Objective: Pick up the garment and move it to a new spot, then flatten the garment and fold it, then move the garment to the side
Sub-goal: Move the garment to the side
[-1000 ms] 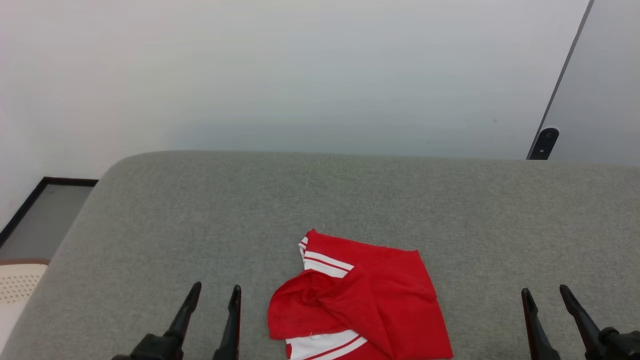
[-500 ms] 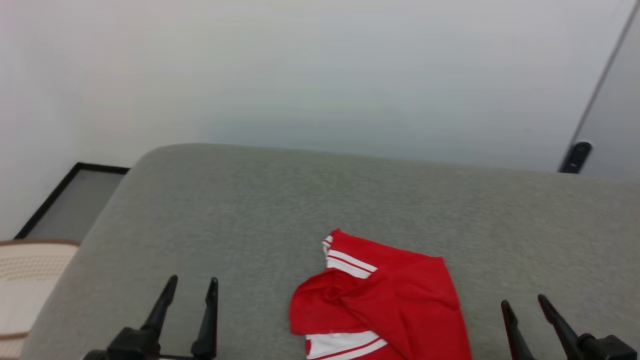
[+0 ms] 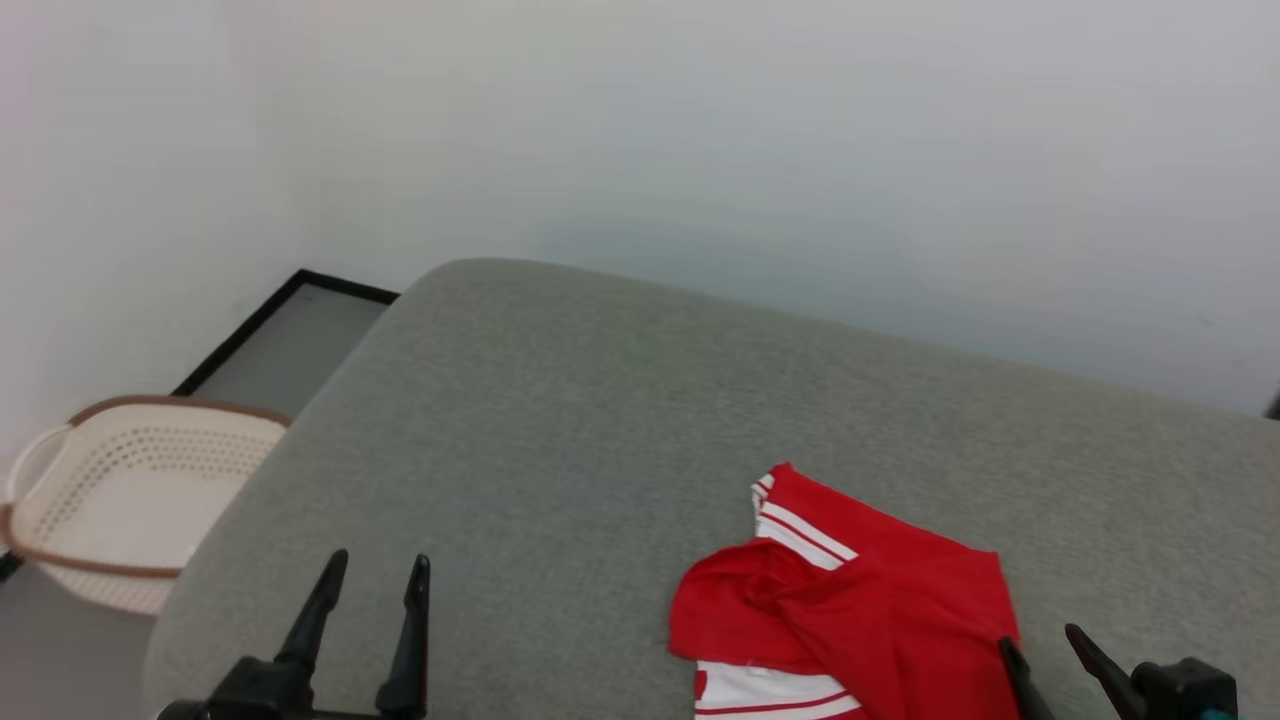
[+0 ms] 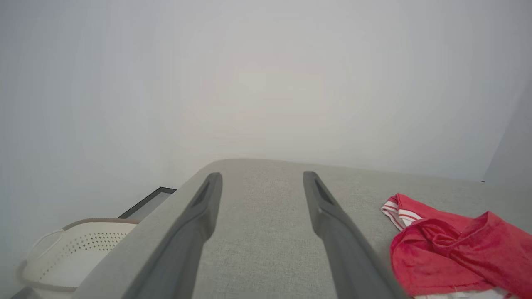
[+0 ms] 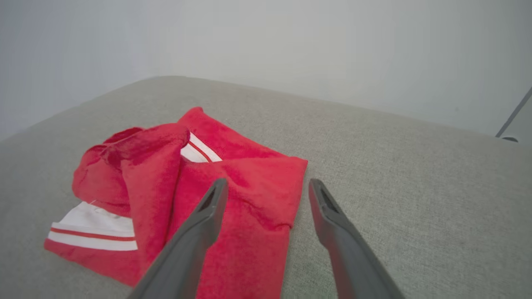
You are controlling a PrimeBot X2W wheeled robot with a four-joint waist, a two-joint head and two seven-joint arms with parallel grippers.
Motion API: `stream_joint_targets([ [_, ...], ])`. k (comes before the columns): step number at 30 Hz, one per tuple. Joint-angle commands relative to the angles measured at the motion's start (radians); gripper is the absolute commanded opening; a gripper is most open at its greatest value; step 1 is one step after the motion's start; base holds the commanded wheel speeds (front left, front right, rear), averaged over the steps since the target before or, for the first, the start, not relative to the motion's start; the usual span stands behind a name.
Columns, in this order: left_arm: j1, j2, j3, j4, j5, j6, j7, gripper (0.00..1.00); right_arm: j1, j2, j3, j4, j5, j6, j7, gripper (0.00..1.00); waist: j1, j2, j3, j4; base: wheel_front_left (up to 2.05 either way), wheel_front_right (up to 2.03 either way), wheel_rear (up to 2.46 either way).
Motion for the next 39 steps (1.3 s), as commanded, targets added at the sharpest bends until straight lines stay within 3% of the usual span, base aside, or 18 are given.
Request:
stream_joint_targets([
  [1,0.004,-0.002,-0.003,-0.002,-0.004,-0.002,-0.002,1.00,-0.020,-0.009,0.007,0.010,0.008,-0.002,0.010,1.00,0.0000,0.0000,0.001,0.029,0.00,0.00,0.00],
  [10,0.005,-0.014,-0.027,0.002,-0.004,-0.002,-0.002,1.00,-0.124,-0.054,0.043,0.141,0.120,-0.002,0.267,1.00,0.0000,0.0000,0.019,0.062,0.00,0.00,0.00],
  [24,-0.043,-0.031,-0.080,0.025,-0.020,-0.002,-0.002,1.00,-0.270,-0.051,0.151,0.284,0.242,-0.002,0.756,1.00,0.0000,0.0000,0.080,0.107,0.00,0.00,0.00],
  [28,-0.059,-0.037,-0.091,0.028,-0.024,-0.002,-0.002,1.00,-0.314,-0.045,0.176,0.304,0.255,-0.002,0.812,1.00,0.0000,0.0000,0.101,0.121,0.00,0.00,0.00],
  [30,-0.063,-0.039,-0.095,0.030,-0.027,-0.002,-0.002,1.00,-0.336,-0.051,0.184,0.310,0.250,-0.002,0.807,0.00,0.0000,0.0000,0.109,0.128,0.00,0.00,0.00],
  [39,-0.070,-0.045,-0.089,0.043,-0.037,-0.002,-0.002,1.00,-0.385,-0.079,0.188,0.320,0.286,-0.002,0.805,0.00,0.0000,0.0000,0.113,0.134,0.00,0.00,0.00],
])
